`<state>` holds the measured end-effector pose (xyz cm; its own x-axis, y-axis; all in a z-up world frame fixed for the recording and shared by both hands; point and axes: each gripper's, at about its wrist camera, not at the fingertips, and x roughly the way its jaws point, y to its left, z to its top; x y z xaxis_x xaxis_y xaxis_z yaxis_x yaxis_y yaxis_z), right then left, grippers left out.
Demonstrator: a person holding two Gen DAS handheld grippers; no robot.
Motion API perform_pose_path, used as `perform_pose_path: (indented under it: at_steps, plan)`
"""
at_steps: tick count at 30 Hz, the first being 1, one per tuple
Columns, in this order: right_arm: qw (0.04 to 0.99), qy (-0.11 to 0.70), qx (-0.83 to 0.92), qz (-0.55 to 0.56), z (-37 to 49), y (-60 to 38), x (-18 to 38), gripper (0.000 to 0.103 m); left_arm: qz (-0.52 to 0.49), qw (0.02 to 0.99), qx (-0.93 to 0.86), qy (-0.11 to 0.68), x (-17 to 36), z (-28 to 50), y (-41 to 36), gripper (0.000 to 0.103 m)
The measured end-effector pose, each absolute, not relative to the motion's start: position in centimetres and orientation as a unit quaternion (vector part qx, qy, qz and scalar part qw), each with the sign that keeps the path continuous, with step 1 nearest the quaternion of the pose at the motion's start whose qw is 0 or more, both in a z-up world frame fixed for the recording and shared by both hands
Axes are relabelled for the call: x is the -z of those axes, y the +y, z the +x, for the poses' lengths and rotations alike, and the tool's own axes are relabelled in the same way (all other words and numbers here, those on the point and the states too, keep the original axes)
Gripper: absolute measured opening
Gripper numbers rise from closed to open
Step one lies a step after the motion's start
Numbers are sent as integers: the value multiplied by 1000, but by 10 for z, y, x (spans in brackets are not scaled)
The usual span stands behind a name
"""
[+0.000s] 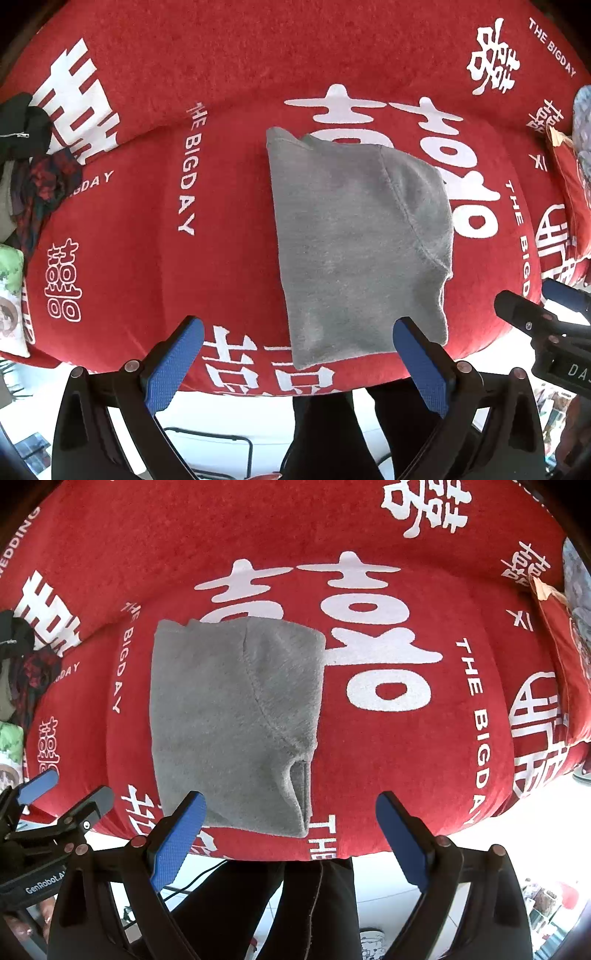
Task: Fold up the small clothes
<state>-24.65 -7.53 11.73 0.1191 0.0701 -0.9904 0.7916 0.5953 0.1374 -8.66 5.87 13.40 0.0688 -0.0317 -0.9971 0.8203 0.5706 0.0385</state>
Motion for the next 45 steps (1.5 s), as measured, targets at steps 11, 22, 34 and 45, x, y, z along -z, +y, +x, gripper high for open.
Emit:
perform_pose_path:
  at_steps: [11, 22, 34, 45]
  plan:
    - [658, 610, 277, 344, -242, -76, -120, 95, 322, 658, 316, 603, -133, -80, 61, 103]
    - [663, 604, 282, 340, -240, -74, -123, 95, 322, 663, 303, 604, -133, -79, 65, 103]
    - [662, 604, 293, 334, -245, -75, -124, 95, 322, 660, 305, 606, -132, -85, 66, 103]
    - [666, 601, 294, 328, -244, -74, -126, 95, 317, 663, 300, 608, -133, -83, 67, 103]
